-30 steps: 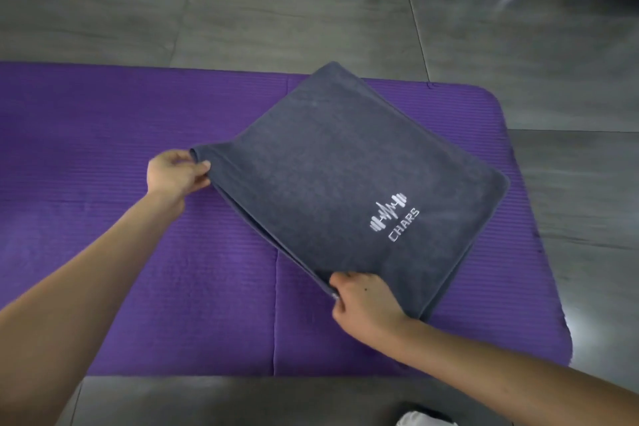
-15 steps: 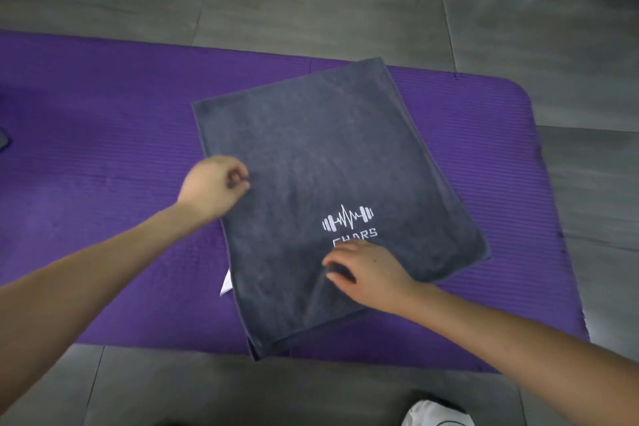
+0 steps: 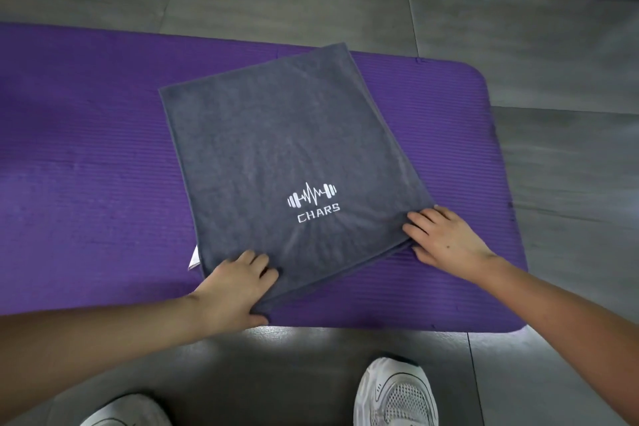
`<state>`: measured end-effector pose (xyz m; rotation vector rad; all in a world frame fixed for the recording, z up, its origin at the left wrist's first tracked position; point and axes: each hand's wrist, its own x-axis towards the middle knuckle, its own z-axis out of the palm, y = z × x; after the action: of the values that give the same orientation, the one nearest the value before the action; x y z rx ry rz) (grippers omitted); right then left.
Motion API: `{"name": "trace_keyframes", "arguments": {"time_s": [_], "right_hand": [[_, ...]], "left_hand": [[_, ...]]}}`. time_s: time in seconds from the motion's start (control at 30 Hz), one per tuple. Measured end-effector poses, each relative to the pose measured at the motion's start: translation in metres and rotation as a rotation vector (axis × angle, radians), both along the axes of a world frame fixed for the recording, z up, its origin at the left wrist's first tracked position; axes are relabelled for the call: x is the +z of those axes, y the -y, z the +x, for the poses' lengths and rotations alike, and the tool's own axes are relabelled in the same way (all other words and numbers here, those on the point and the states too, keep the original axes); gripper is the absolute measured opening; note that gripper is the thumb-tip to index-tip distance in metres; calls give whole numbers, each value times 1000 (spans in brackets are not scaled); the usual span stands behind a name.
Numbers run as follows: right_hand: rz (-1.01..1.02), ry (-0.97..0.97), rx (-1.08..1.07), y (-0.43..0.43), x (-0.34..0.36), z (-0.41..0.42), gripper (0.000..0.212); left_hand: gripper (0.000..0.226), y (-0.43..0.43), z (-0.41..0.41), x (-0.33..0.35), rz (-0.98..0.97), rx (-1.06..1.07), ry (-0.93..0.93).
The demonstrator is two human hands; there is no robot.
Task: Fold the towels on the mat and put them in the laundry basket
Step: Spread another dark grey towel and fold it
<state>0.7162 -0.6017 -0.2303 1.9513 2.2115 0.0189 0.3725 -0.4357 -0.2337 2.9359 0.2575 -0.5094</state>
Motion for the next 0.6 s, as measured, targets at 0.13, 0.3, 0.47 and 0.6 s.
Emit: {"name": "trace_keyframes", "arguments": {"time_s": [0.13, 0.3, 0.47, 0.6], "right_hand": [[90, -61, -4, 2, -8, 2, 42], [160, -131, -6, 4, -12, 8, 38], [137, -220, -149, -3, -8, 5, 28], [-499, -385, -421, -16, 30, -15, 20]], "left_hand": [[69, 3, -3, 5, 34, 22, -103], [50, 0, -10, 5, -77, 96, -148], [32, -7, -8, 18, -215, 274, -286], [24, -36, -18, 48, -385, 272, -516]]}}
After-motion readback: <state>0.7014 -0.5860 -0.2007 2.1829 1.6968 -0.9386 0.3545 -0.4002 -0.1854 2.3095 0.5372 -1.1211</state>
